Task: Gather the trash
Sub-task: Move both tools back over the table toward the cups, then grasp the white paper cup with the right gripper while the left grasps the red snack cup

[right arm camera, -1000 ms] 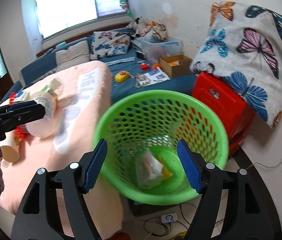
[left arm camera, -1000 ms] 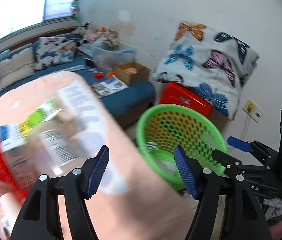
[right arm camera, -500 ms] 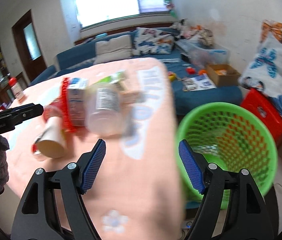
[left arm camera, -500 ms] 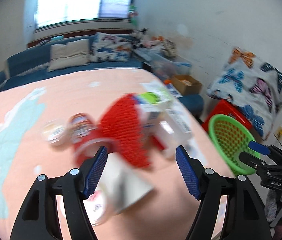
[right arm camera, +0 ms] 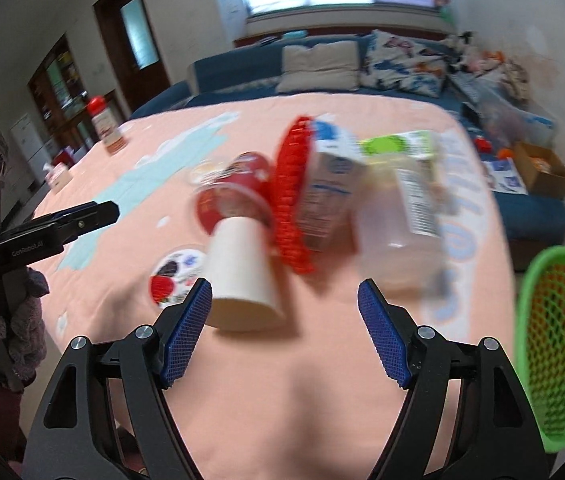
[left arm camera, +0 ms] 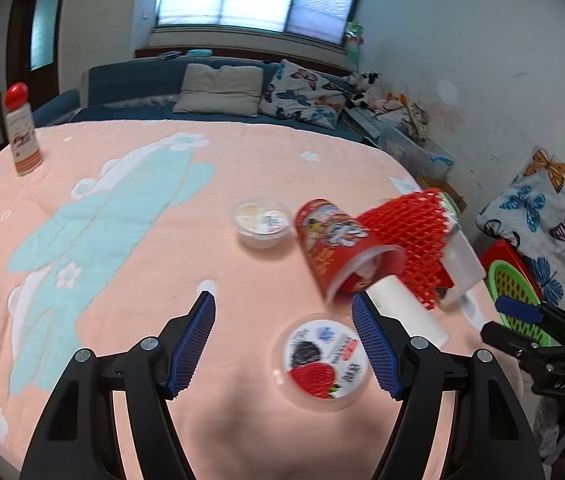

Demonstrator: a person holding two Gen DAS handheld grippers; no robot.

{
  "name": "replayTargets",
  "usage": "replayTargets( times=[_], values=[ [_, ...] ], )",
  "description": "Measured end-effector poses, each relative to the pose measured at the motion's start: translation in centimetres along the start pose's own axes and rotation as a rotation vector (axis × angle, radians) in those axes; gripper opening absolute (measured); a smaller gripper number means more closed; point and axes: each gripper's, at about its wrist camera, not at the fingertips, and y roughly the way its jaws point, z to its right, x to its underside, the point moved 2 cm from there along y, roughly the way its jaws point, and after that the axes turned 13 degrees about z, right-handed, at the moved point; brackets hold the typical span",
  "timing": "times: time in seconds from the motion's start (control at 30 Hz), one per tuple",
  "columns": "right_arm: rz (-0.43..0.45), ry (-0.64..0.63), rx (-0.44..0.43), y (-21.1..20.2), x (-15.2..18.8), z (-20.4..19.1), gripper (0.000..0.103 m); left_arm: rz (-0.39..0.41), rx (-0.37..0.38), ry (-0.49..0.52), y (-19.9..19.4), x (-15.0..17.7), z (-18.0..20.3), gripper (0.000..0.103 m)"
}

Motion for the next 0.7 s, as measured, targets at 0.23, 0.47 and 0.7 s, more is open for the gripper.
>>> replayTargets(
  times=[0.23, 0.47, 0.7],
  values=[
    [-0.089, -0.027, -0.056, 4.6, -0.6, -2.8, 0.075, -0.007, -0.006, -0.04, 0.5, 0.0, -2.1, 0.068],
    [-0.167, -0.051, -0.051, 8.1, -0.6, -3.7, 0.074, -0.013, 0.013, -0.032, 1.8, -1.1, -2.0, 0.068],
    [-0.221, -0.066, -0.058, 10.3, -0.1, -4.2, 0.069, -0.058, 0.055, -0.046, 4.4, -2.4, -1.0, 0.068]
  ],
)
